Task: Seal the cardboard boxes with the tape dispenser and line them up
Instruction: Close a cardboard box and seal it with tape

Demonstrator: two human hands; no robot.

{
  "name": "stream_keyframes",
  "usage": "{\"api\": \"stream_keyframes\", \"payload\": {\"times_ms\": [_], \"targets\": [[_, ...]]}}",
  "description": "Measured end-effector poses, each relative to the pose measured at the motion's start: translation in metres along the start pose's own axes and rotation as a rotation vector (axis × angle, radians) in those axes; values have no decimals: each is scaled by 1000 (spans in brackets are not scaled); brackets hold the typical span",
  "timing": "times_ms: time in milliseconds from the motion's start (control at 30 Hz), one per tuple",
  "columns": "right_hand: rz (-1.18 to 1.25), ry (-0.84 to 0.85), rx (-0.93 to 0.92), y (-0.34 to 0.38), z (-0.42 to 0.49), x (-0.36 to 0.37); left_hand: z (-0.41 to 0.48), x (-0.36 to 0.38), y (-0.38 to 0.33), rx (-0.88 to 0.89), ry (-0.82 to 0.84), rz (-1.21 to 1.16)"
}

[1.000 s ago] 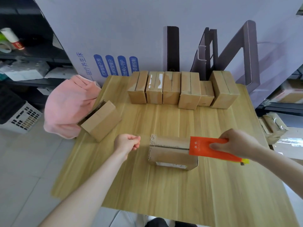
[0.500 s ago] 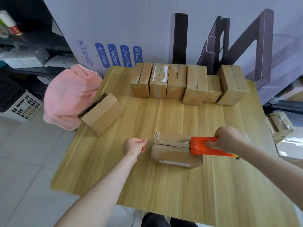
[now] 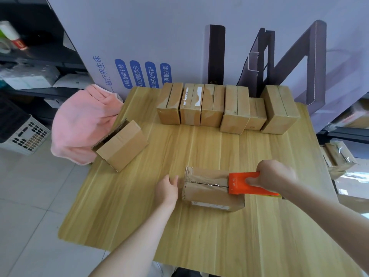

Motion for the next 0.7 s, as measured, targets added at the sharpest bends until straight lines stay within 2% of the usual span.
{"api": "stream_keyframes", "payload": {"times_ms": [33, 100, 167, 267, 300, 333, 400, 467, 500, 567, 700], "targets": [[3, -2, 2, -1, 0, 1, -7, 0, -6, 30, -19, -110], [15, 4, 9, -2, -1, 2, -22, 23, -17, 50, 96, -242], [28, 18, 11, -3, -2, 3, -30, 51, -18, 60, 223, -257], [34, 10, 6, -4, 1, 5, -24, 63, -10, 18, 276, -215], [36, 8, 2, -5, 3, 7, -22, 58, -13, 53, 236, -185], [39, 6, -2, -5, 4, 8, -20, 46, -24, 164, 142, -129], [54, 7, -3, -7, 6, 12, -35, 32, -71, 543, -18, -26], [79, 14, -4, -11, 6, 15, -54, 55, -113, 809, 54, 65], [93, 16, -7, -13, 7, 17, -59, 72, -126, 861, 121, 120], [120, 23, -17, -16, 8, 23, -59, 97, -138, 851, 187, 222], [240, 70, -50, -26, 14, 41, -48, 113, -130, 813, 86, 483]]}}
Point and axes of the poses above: each hand's wrist, its own z-axis towards the middle knuckle, its own x-axis out of the palm, y = z × x, the point moved 10 cm from there along z, towards the middle knuckle, and after that the axes turned 8 degrees about -z, right-handed, at the moved point
